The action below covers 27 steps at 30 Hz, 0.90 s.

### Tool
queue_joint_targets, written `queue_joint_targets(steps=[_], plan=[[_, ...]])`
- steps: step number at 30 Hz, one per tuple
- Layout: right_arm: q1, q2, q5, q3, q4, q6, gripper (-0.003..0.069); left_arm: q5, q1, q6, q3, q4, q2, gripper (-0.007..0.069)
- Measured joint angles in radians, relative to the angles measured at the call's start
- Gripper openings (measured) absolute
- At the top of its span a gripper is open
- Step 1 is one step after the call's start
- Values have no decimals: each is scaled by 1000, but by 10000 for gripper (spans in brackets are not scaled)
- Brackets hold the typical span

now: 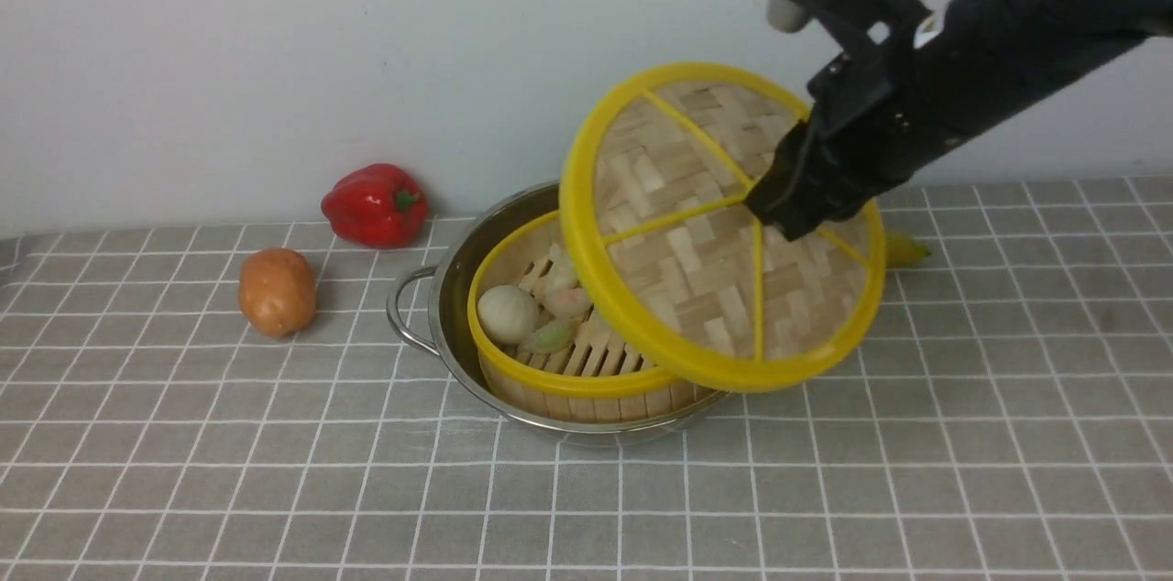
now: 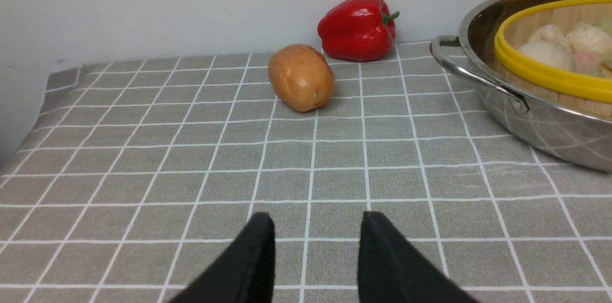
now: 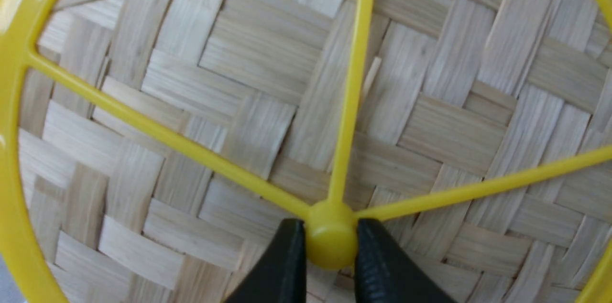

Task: Place the steamer in the pot on the grey tablecloth, and put the lid on the steamer.
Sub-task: 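Place the bamboo steamer lid onto the steamer basket in the pot with the right gripper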

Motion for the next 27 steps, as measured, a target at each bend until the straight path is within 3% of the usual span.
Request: queue_joint_targets(steps=[15, 27], plan=[[48, 245, 1, -243, -11, -120, 143, 0, 0, 0, 0, 0, 0, 242], [48, 279, 6, -270, 1, -135, 143, 0, 0, 0, 0, 0, 0, 242]])
